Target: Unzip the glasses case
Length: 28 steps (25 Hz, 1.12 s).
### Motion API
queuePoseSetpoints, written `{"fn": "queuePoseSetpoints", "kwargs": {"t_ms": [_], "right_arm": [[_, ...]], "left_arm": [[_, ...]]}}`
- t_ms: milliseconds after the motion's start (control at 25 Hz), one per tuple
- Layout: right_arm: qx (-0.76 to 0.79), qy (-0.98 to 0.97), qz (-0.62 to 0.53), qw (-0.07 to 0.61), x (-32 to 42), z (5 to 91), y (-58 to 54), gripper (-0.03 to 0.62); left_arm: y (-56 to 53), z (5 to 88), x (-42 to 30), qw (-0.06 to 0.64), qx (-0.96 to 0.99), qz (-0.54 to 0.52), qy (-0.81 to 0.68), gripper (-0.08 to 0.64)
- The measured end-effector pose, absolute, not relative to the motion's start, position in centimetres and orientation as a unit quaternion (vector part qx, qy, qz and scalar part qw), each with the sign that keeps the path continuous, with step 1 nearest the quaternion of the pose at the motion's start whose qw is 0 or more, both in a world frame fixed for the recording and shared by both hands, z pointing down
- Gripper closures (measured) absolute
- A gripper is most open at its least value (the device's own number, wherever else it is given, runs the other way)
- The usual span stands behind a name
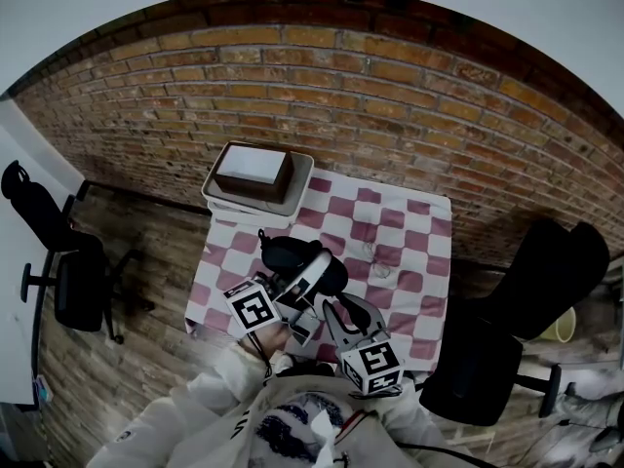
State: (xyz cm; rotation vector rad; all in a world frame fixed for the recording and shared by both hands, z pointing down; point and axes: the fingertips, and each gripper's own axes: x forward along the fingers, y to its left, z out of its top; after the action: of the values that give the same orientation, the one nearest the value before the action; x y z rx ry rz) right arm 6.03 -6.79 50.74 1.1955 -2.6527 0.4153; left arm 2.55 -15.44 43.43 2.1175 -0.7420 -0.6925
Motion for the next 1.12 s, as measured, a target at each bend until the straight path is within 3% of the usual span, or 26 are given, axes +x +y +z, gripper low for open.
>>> {"fn": "queuePoseSetpoints", "kwargs": {"t_ms": [1120], "right_arm": [[0.395,-0.902,0.149,0.093,4.9,51.5,-6.4,0.571]], "left_arm": [[-14.7,43.5,1.7,0.375,0.838,-0.255,-0.302,0.304]]}}
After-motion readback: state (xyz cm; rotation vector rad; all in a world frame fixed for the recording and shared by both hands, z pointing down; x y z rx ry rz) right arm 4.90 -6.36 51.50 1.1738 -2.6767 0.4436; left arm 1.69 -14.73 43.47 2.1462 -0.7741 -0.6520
